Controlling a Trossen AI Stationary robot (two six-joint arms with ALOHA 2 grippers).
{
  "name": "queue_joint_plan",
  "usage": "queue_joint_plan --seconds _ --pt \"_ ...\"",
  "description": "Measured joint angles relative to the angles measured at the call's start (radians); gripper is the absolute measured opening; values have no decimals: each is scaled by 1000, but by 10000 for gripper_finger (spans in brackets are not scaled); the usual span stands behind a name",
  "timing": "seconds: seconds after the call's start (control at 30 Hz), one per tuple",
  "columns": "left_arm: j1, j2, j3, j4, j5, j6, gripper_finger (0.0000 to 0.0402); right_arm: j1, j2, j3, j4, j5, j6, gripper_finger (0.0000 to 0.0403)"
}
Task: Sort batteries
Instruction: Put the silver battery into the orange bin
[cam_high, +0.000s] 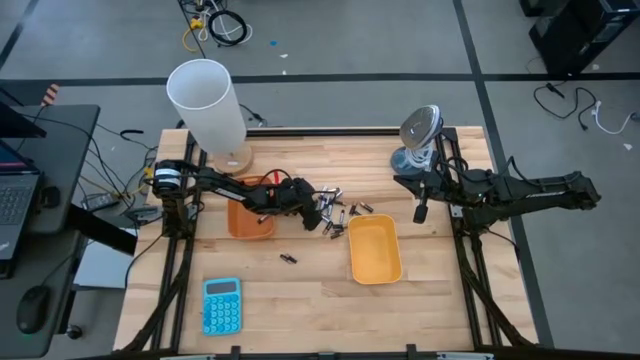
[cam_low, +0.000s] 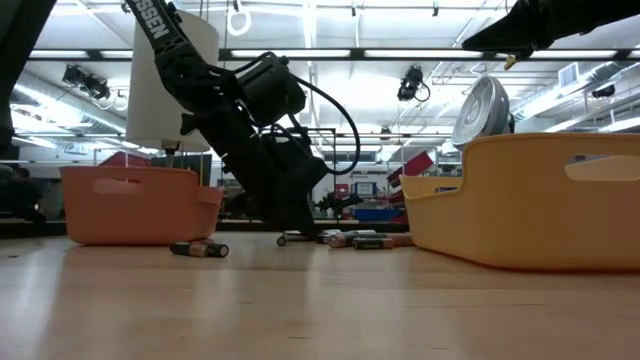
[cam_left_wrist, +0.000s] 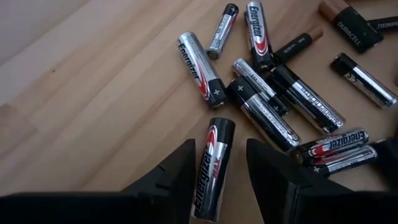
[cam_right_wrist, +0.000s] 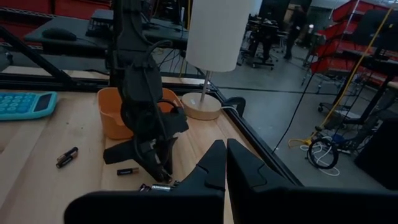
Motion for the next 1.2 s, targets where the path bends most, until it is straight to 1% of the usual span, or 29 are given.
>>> queue_joint_plan --seconds 0.13,0.4,0.5,0.73,1.0,1.2 --pt "0 0 0 -1 3 21 128 0 0 0 0 0 0 3" --pt "0 -1 1 -24 6 62 51 0 0 0 0 0 0 3" --pt "0 -2 1 -25 6 82 35 0 0 0 0 0 0 3" --pt "0 -2 1 -15 14 102 45 0 0 0 0 0 0 3" --pt "0 -1 0 -7 22 102 44 0 0 0 0 0 0 3" --pt "-1 -6 -1 0 46 107 43 0 0 0 0 0 0 3"
